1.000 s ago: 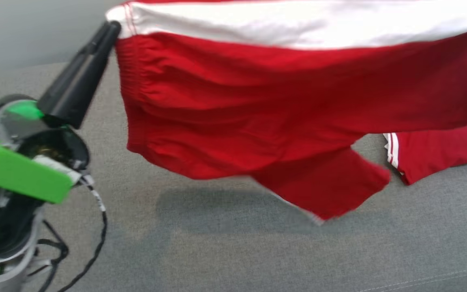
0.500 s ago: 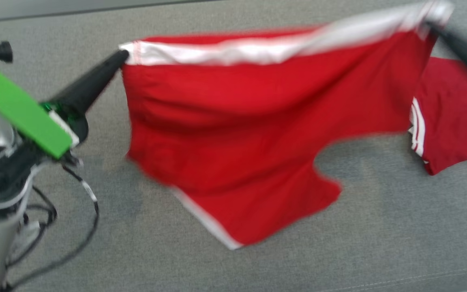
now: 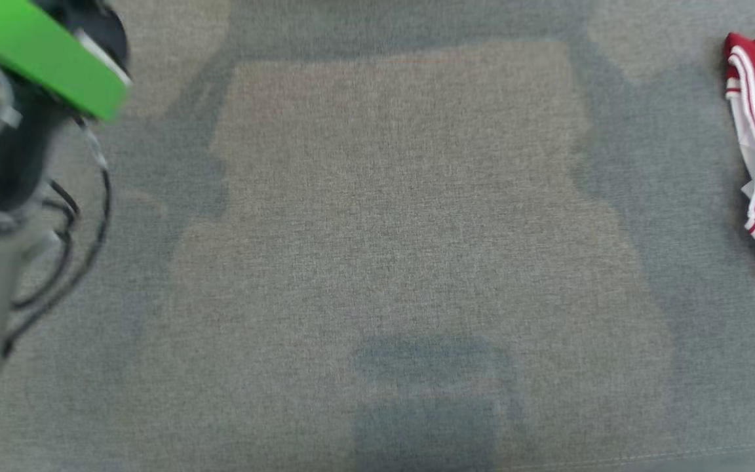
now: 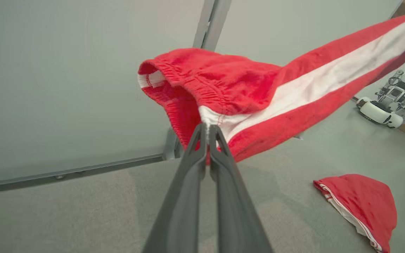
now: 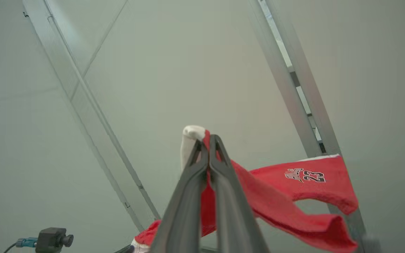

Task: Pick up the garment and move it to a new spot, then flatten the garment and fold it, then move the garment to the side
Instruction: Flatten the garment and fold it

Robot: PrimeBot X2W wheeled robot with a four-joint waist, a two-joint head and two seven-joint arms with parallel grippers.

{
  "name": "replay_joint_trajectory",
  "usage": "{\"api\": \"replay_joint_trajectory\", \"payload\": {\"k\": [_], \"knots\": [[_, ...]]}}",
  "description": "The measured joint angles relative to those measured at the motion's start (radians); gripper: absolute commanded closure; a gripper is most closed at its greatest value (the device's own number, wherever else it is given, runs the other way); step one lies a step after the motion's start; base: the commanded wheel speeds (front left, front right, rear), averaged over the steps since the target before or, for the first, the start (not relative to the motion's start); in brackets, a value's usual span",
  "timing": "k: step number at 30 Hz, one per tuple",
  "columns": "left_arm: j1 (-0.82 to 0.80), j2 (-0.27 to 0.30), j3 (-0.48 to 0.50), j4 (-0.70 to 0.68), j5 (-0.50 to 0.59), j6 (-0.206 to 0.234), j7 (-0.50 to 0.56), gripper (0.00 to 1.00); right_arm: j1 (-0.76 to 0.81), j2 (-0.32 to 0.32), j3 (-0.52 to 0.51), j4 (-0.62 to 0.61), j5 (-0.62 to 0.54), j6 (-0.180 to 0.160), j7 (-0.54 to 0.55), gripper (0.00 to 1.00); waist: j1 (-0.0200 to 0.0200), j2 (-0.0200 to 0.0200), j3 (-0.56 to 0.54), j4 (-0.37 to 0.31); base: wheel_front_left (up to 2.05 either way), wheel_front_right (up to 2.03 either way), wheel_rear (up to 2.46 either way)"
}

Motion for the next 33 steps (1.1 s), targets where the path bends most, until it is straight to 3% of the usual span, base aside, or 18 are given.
{"api": "replay_joint_trajectory", "payload": {"k": [7, 15, 20, 28, 33], "knots": [[0.215, -0.035, -0.019, 0.225, 0.044, -0.034, -0.153, 1.0, 0.304, -0.011, 0.12, 0.158, -0.086, 0.088, -0.054, 1.0, 0.0, 0.0, 0.093, -0.011, 0.0, 0.0, 0.0], [0.226, -0.102, 0.066, 0.372, 0.023, -0.07, -0.35, 1.0, 0.384, -0.084, 0.205, 0.251, -0.261, 0.205, -0.175, 1.0, -0.0001, 0.0, 0.133, -0.049, 0.0, 0.0, 0.0], [0.228, -0.13, 0.056, 0.392, 0.018, -0.109, -0.421, 1.0, 0.387, -0.184, 0.235, 0.264, -0.429, 0.218, -0.26, 1.0, -0.0001, 0.0001, 0.101, -0.054, 0.0, 0.0, 0.0], [0.318, -0.16, 0.02, 0.346, 0.013, -0.119, -0.459, 1.0, 0.499, -0.238, 0.237, 0.238, -0.431, 0.216, -0.279, 1.0, -0.0001, 0.0, 0.017, -0.038, 0.0, 0.0, 0.0], [0.435, -0.105, 0.024, 0.331, 0.056, -0.119, -0.47, 1.0, 0.626, -0.218, 0.283, 0.191, -0.4, 0.216, -0.268, 1.0, -0.0002, 0.0, -0.051, -0.027, 0.0, 0.0, 0.0]]}}
